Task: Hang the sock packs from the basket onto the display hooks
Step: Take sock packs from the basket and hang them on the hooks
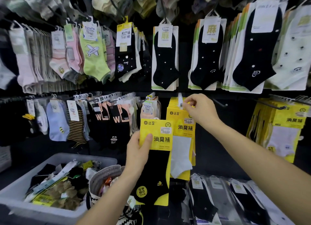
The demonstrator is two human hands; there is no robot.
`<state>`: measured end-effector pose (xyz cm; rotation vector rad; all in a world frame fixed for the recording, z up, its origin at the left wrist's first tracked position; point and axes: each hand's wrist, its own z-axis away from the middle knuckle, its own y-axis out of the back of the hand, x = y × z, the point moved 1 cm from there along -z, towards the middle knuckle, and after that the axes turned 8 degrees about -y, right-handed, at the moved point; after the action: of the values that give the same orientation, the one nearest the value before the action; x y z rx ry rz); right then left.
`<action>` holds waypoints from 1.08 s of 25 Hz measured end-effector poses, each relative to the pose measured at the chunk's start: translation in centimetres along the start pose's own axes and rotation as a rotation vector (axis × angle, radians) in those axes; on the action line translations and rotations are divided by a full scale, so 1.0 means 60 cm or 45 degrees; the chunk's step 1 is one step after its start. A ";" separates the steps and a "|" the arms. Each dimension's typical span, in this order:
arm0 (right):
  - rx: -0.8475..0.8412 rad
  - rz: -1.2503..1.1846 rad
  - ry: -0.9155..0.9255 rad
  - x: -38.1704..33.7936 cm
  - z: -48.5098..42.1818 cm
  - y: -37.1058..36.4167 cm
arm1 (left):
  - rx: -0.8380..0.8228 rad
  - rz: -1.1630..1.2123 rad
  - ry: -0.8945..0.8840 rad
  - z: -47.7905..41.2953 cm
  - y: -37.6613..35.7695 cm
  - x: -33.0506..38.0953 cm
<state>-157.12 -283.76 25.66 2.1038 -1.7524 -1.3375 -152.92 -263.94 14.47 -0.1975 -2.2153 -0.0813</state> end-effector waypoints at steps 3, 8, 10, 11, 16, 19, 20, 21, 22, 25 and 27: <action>-0.352 -0.077 0.148 -0.023 0.039 0.004 | -0.104 -0.023 -0.062 0.006 -0.031 0.011; -0.583 -0.206 0.005 -0.004 0.052 0.018 | -0.204 -0.026 -0.085 0.015 -0.065 0.013; -0.508 -0.220 -0.038 0.001 0.040 0.023 | -0.217 -0.003 -0.060 0.008 -0.071 0.012; -0.452 -0.192 -0.051 0.001 0.030 0.025 | -0.204 0.016 -0.045 -0.001 -0.074 0.013; -0.206 -0.091 -0.106 -0.007 -0.025 0.017 | -0.126 0.037 0.083 -0.053 -0.111 0.017; -0.182 -0.076 -0.179 -0.001 -0.040 -0.001 | -0.054 0.012 0.199 -0.066 -0.125 0.001; -0.192 -0.077 -0.201 0.001 -0.043 -0.007 | -0.023 -0.017 0.217 -0.069 -0.126 -0.007; -0.201 -0.080 -0.218 0.004 -0.045 -0.011 | 0.007 -0.067 0.225 -0.072 -0.125 -0.013; -0.205 -0.089 -0.231 0.006 -0.045 -0.014 | 0.023 -0.124 0.235 -0.074 -0.123 -0.018; -0.148 -0.165 -0.263 0.017 -0.032 -0.019 | -0.063 -0.225 0.303 -0.077 -0.119 -0.030; -0.053 -0.201 -0.307 0.033 -0.009 -0.025 | -0.140 -0.271 0.261 -0.076 -0.118 -0.032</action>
<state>-155.72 -285.14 24.05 2.1761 -1.6492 -1.7195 -149.40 -271.69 15.82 -0.0112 -2.0221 -0.3263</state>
